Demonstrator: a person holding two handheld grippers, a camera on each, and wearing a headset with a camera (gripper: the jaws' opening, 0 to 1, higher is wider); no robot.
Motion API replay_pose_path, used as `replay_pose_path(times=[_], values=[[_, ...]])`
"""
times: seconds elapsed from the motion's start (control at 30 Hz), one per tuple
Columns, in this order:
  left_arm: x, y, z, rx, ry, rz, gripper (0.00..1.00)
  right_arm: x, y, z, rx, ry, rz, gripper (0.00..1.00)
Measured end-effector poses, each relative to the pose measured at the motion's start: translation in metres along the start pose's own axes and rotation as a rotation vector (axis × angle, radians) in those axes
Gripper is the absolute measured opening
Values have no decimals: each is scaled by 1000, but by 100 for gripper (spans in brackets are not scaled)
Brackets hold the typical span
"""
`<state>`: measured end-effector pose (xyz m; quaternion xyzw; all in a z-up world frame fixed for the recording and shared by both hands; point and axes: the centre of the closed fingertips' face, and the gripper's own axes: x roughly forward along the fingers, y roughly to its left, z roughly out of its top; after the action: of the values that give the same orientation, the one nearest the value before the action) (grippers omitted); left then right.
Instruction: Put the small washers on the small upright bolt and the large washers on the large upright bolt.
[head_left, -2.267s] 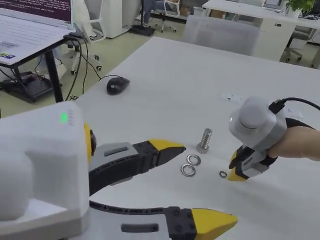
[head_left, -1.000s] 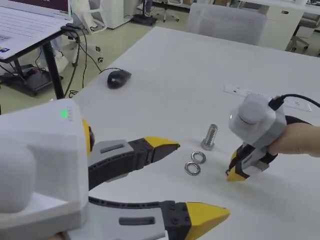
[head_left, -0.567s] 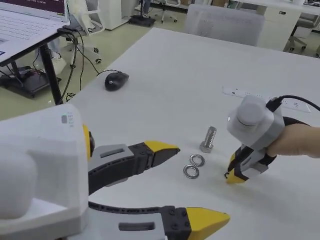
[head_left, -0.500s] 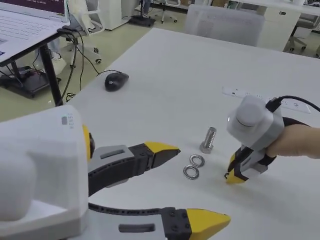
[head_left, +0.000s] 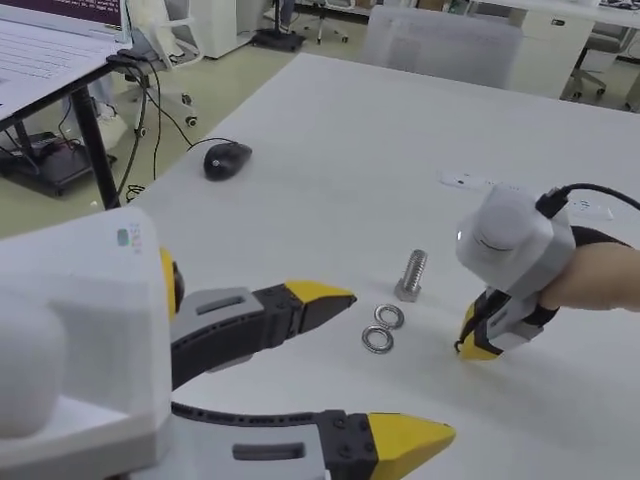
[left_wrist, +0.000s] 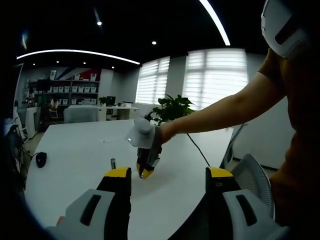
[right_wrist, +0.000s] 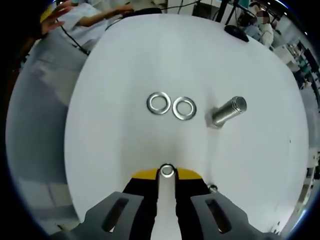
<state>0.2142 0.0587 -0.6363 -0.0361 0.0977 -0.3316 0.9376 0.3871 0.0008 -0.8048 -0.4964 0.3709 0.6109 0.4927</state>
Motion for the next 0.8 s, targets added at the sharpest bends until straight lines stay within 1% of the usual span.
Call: replay_pose_path(times=[0.17, 0.23, 0.3, 0.47, 0.63, 0.73, 0.8], values=[[6, -5, 2, 5, -6, -15, 59, -24, -4, -22, 17, 10, -39, 12], [8, -7, 1, 7, -2, -22, 59, -32, -9, -29, 28, 15, -57, 12], [11, -11, 0, 11, 2, -33, 59, -37, -12, -32, 35, 15, -73, 12], [12, -16, 0, 14, 6, -41, 59, -49, -24, -30, 53, -3, -115, 12], [11, -17, 1, 19, 8, -36, 59, -58, -41, -27, 54, -10, -162, 12], [10, -17, 2, 15, 5, -29, 59, -59, -48, -23, 53, -12, -175, 12], [10, -17, 1, 15, 9, -27, 59, -58, -51, -20, 46, -8, -175, 12]])
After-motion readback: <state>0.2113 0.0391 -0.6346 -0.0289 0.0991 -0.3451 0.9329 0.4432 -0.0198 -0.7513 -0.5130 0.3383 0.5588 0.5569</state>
